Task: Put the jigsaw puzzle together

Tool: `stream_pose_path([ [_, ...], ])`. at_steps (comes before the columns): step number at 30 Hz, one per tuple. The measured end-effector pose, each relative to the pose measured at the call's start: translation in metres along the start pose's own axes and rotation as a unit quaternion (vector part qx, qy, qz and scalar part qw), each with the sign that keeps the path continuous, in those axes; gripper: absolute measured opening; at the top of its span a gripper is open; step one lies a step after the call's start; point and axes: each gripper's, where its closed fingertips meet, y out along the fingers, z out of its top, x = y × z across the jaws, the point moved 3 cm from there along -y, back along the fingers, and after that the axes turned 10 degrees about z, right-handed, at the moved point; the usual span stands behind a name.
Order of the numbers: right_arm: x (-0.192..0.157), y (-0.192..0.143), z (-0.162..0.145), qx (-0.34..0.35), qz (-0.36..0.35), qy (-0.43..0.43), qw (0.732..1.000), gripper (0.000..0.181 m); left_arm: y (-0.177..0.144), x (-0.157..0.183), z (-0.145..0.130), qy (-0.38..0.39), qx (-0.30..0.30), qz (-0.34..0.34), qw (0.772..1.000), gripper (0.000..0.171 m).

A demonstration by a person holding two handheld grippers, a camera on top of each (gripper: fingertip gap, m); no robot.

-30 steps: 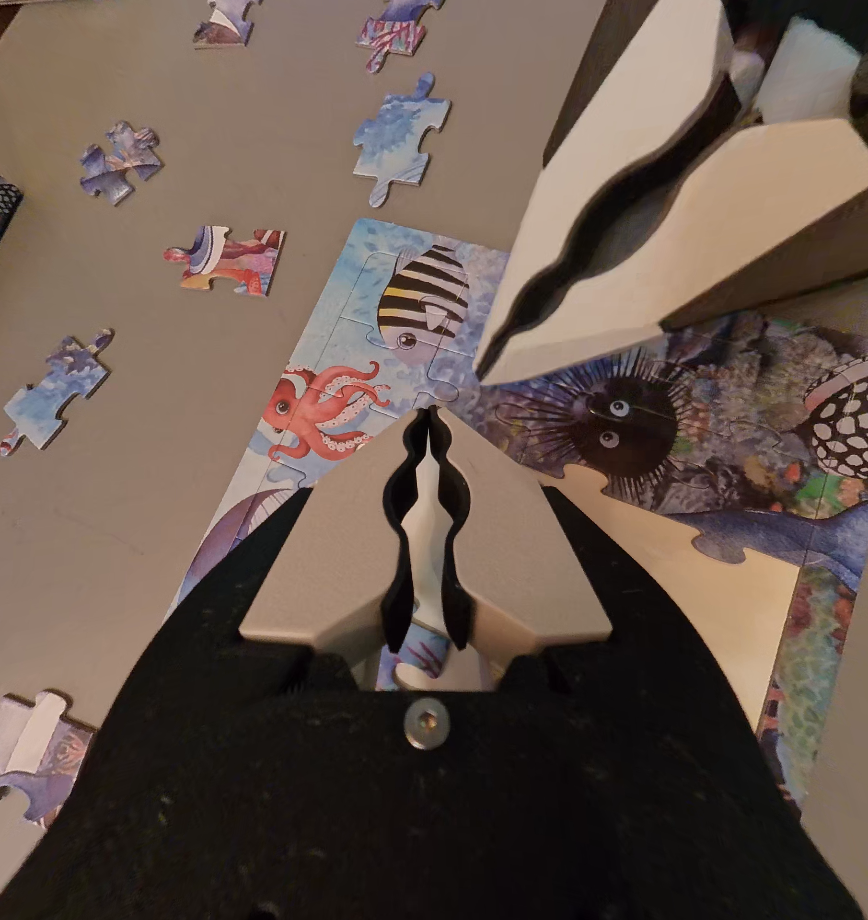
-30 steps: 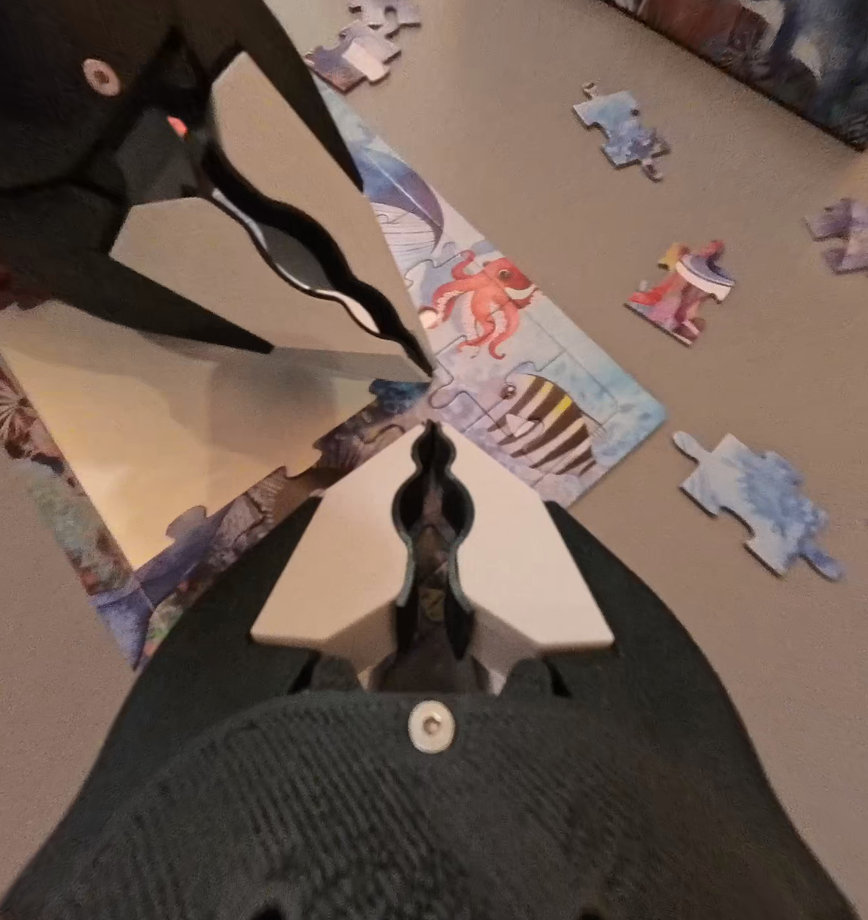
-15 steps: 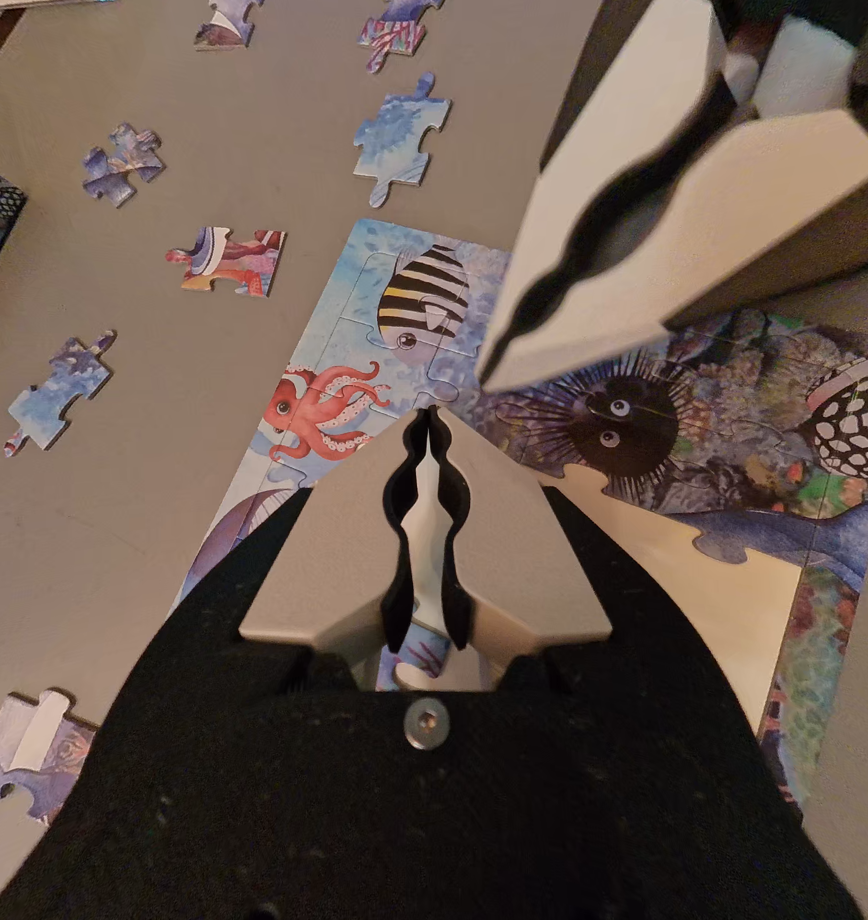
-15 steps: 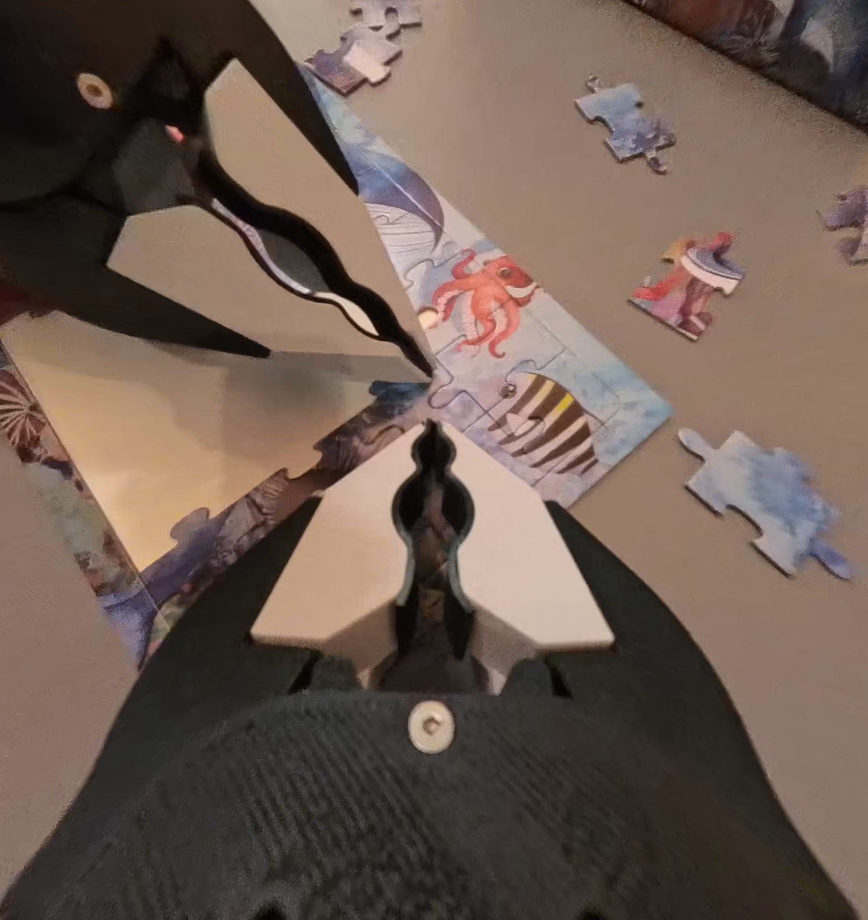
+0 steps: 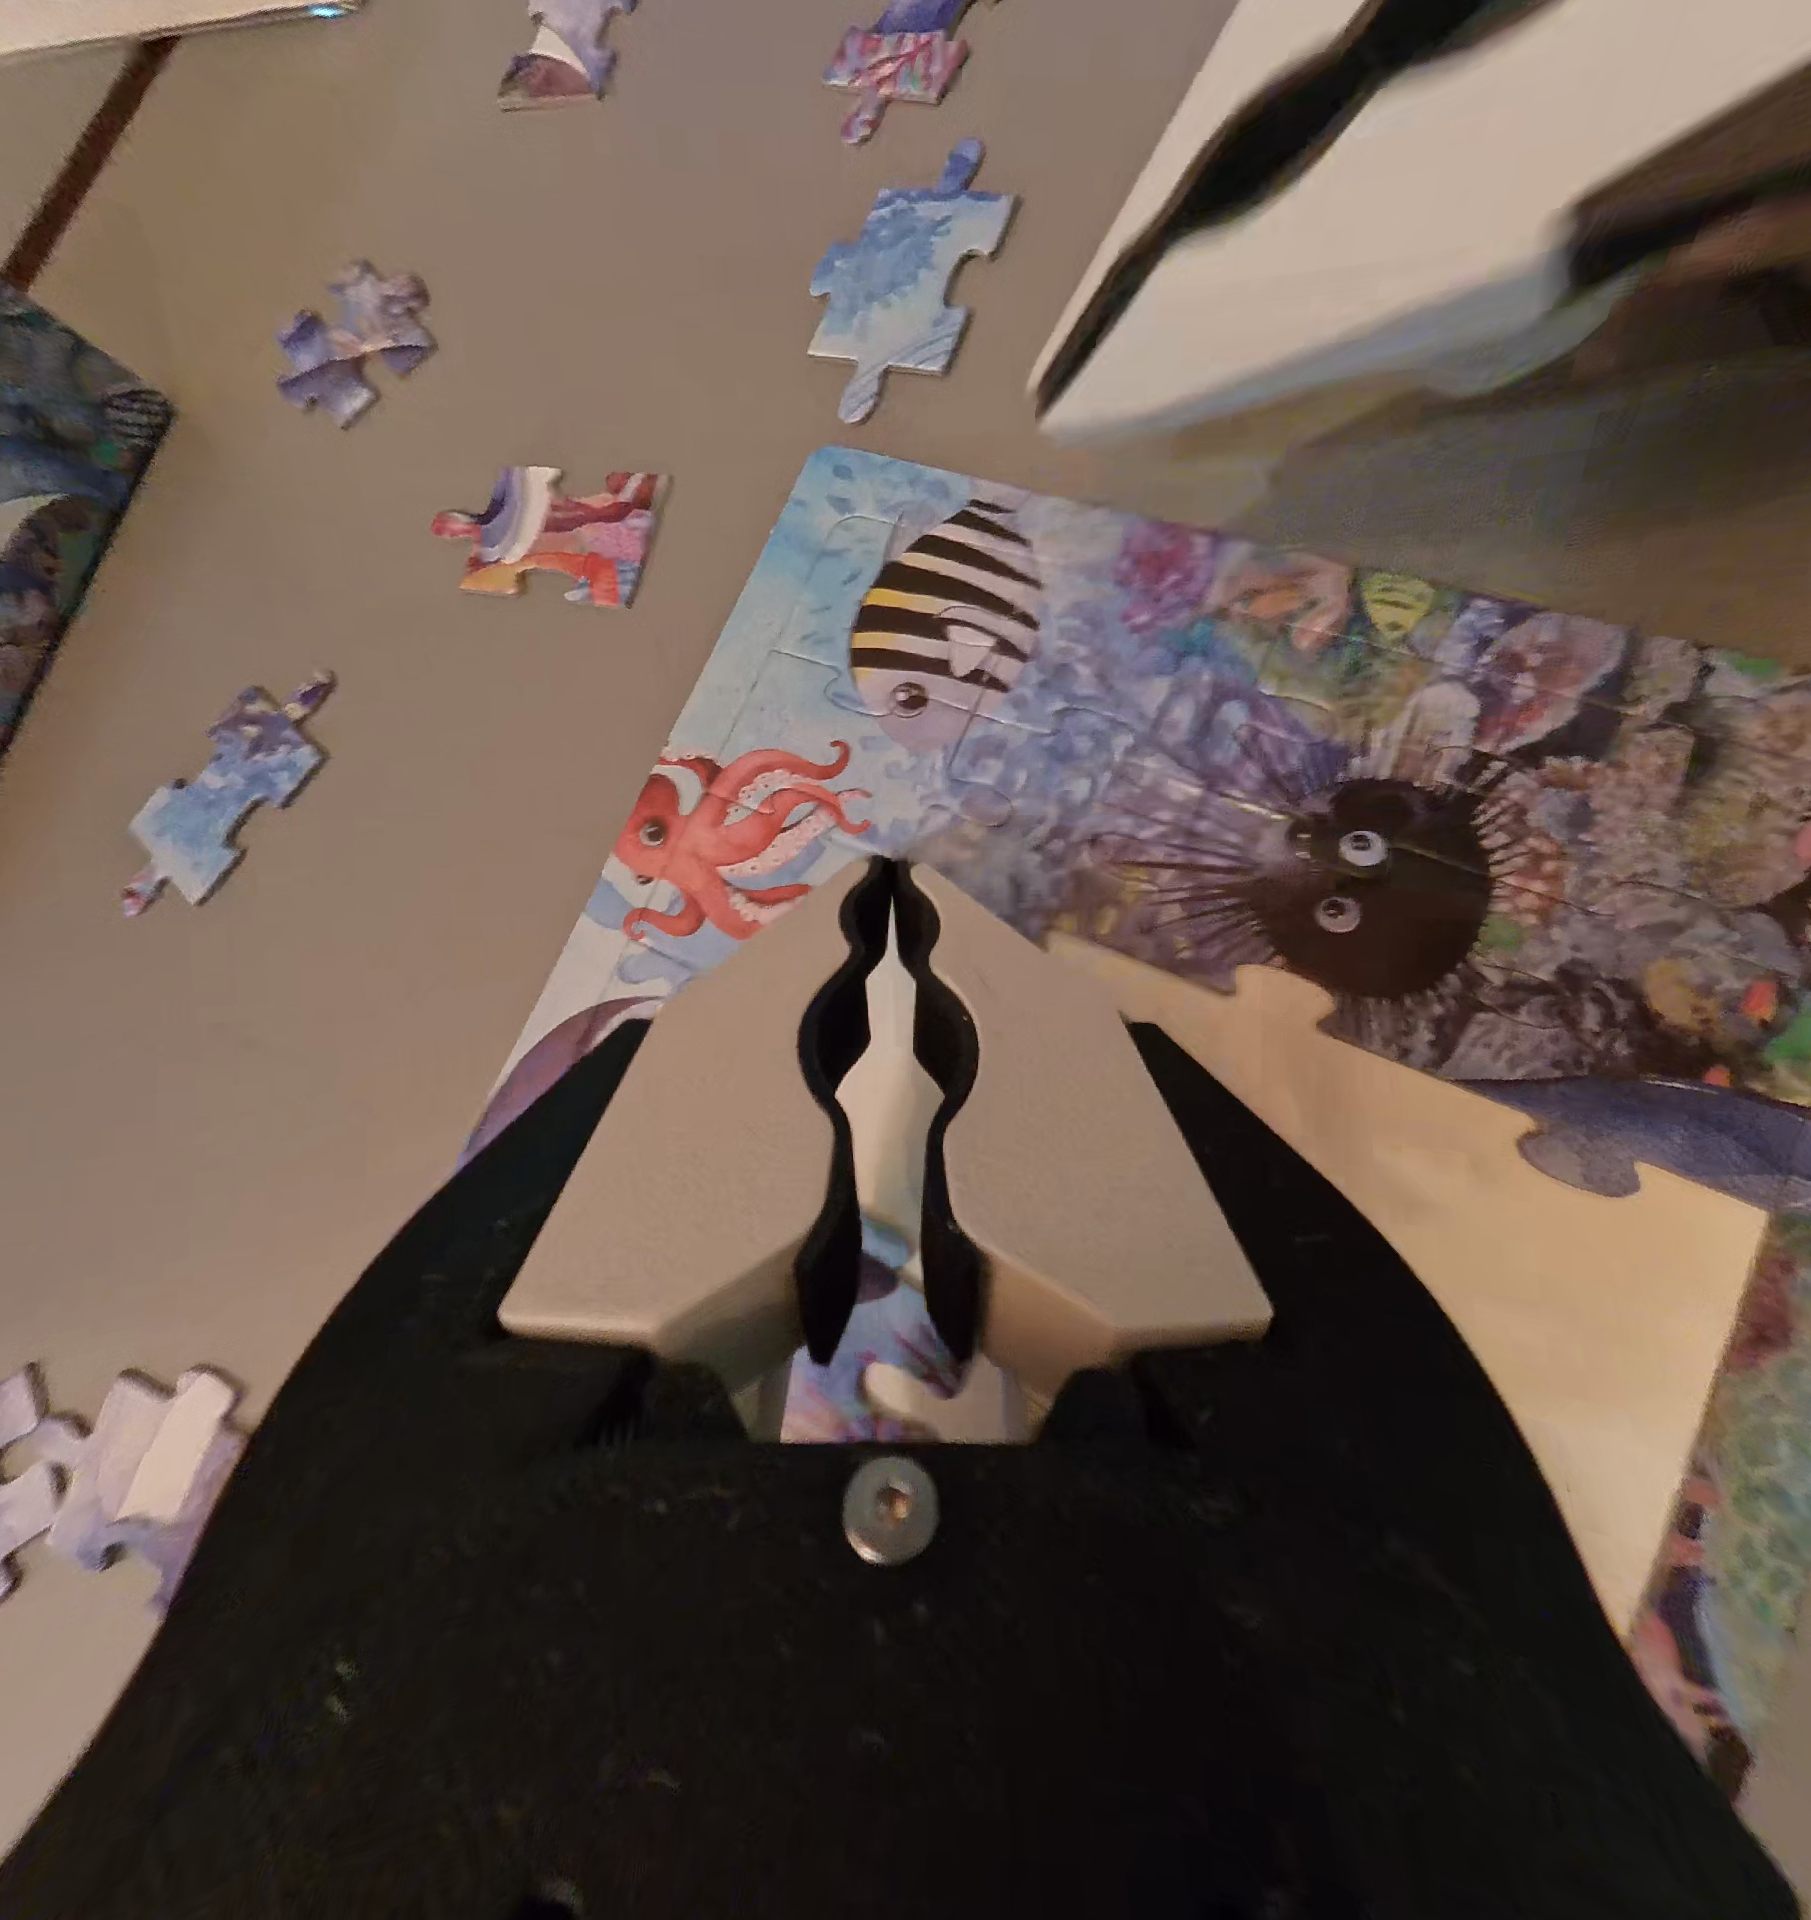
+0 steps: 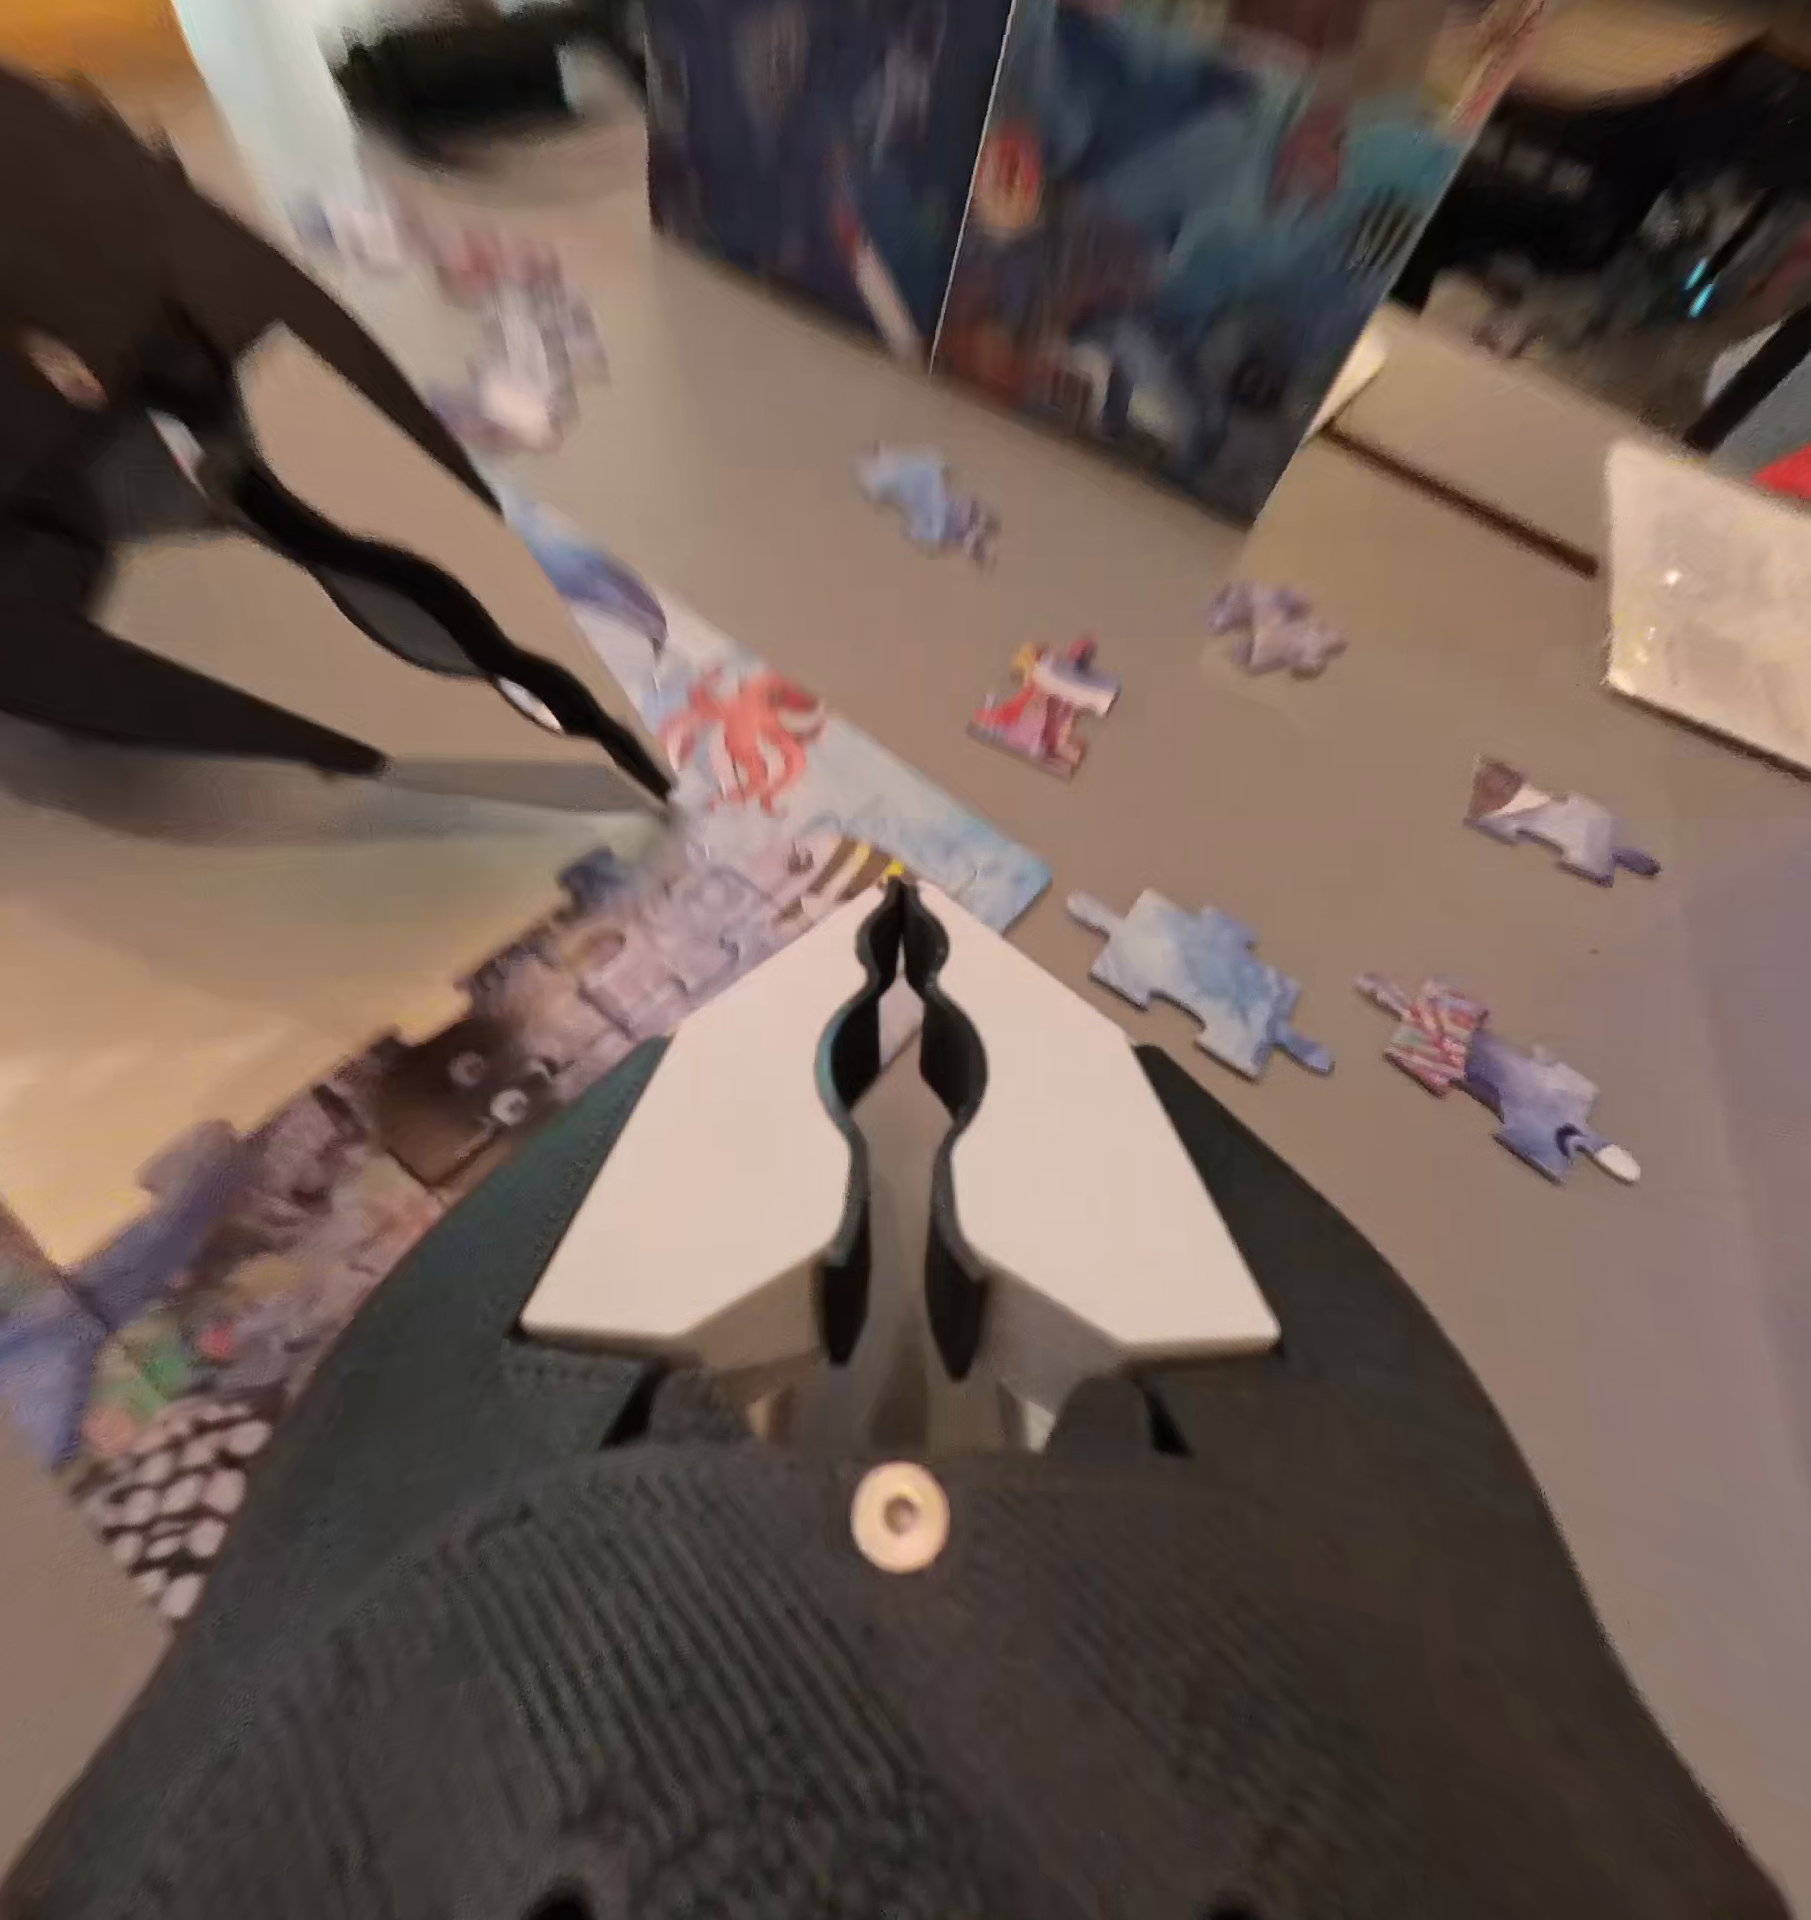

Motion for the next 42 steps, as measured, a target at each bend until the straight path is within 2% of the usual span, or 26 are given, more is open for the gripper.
stream_pose_path([
  [3, 0.004, -0.02, 0.016, 0.098, 0.029, 0.046, 0.994, 0.0, -0.006, -0.018, 0.004, -0.021, 0.023, 0.025, 0.999, 0.0],
  [8, 0.011, -0.04, 0.024, 0.179, 0.044, 0.085, 0.979, 0.0, -0.042, -0.063, 0.024, -0.124, 0.116, 0.034, 0.985, 0.0],
  [10, 0.011, -0.048, 0.026, 0.201, 0.045, 0.083, 0.975, 0.0, -0.059, -0.084, 0.024, -0.144, 0.14, 0.038, 0.979, 0.0],
  [13, 0.018, -0.057, 0.024, 0.212, 0.014, 0.075, 0.974, 0.0, -0.077, -0.12, 0.004, -0.134, 0.149, 0.078, 0.977, 0.0],
  [16, 0.023, -0.061, 0.024, 0.229, 0.013, 0.092, 0.969, 0.0, -0.089, -0.148, -0.035, -0.12, 0.133, 0.096, 0.979, 0.0],
  [18, 0.026, -0.06, 0.023, 0.23, 0.016, 0.105, 0.967, 0.0, -0.1, -0.16, -0.061, -0.13, 0.135, 0.079, 0.979, 0.0],
  [20, 0.028, -0.06, 0.022, 0.227, 0.015, 0.112, 0.967, 0.0, -0.114, -0.174, -0.077, -0.176, 0.154, 0.059, 0.971, 0.001],
  [24, 0.033, -0.049, 0.022, 0.209, 0.019, 0.146, 0.967, 0.0, -0.142, -0.195, -0.081, -0.267, 0.232, 0.006, 0.935, 0.005],
  [26, 0.025, -0.038, 0.034, 0.197, 0.079, 0.171, 0.962, 0.0, -0.144, -0.2, -0.084, -0.29, 0.248, -0.002, 0.924, 0.004],
  [28, 0.018, -0.03, 0.055, 0.192, 0.112, 0.152, 0.963, 0.005, -0.139, -0.201, -0.088, -0.291, 0.237, 0.002, 0.927, 0.003],
  [32, 0.032, -0.017, 0.097, 0.142, 0.066, 0.028, 0.987, 0.012, -0.126, -0.198, -0.096, -0.263, 0.203, 0.026, 0.943, 0.001],
  [34, 0.047, -0.007, 0.111, 0.122, 0.04, -0.036, 0.991, 0.014, -0.121, -0.195, -0.098, -0.25, 0.189, 0.032, 0.949, 0.0],
  [37, 0.077, 0.013, 0.108, 0.105, -0.001, -0.082, 0.991, 0.013, -0.117, -0.194, -0.101, -0.235, 0.172, 0.041, 0.956, 0.0],
  [39, 0.086, 0.025, 0.095, 0.115, 0.011, -0.052, 0.992, 0.017, -0.113, -0.193, -0.104, -0.229, 0.161, 0.045, 0.959, 0.0],
  [42, 0.088, 0.021, 0.08, 0.127, 0.05, 0.007, 0.991, 0.039, -0.106, -0.189, -0.108, -0.228, 0.148, 0.033, 0.962, 0.0],
])
